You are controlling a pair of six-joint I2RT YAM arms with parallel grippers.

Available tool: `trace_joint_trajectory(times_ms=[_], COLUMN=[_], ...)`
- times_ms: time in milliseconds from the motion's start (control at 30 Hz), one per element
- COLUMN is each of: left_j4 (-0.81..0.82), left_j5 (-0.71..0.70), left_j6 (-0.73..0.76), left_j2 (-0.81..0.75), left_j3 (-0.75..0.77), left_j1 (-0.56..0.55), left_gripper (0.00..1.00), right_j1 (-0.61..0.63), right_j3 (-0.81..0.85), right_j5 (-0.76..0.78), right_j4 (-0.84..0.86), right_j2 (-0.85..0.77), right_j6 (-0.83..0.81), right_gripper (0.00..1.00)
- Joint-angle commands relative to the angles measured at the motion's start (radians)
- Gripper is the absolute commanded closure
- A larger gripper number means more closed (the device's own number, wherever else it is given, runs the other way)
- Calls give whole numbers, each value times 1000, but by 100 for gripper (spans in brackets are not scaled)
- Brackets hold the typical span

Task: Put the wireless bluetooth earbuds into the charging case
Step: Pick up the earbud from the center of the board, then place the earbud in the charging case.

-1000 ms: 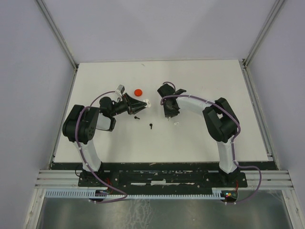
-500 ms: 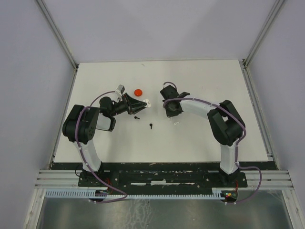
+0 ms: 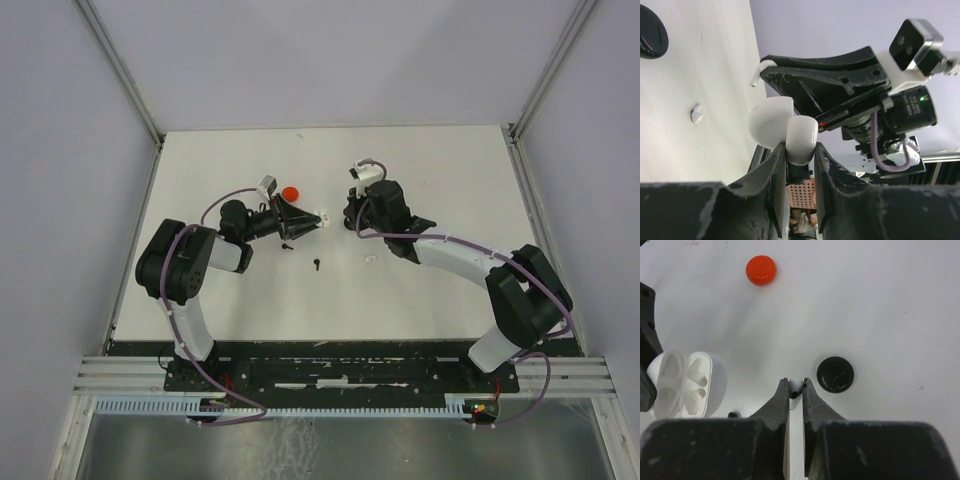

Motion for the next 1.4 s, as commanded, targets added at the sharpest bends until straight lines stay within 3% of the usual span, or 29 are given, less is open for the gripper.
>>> trace_joint_trajectory(times_ms=[0, 200, 400, 600, 767, 1367], left_j4=[115, 155, 93, 89, 117, 213], left_j5=[-11, -15, -35, -51, -56, -53], left_j6=[-102, -148, -117, -123, -150, -222], left_j2=[24, 60, 63, 76, 90, 96], left_j3=[30, 34, 28, 25, 26, 16], left_j1=[-4, -18, -19, -19, -19, -19], left_gripper=[94, 97, 97, 97, 97, 97], right_j1=[-3, -2, -1, 1, 4, 4], right_j3=[-67, -123, -136, -199, -288, -316], right_j5=[-113, -176, -234, -319, -389, -477], right_j4=[305, 450, 502, 663, 900, 1047], right_j2=[-35, -55, -59, -46, -22, 80], right_j6=[-98, -141, -204, -277, -335, -339], right_gripper=[99, 99, 99, 99, 99, 99])
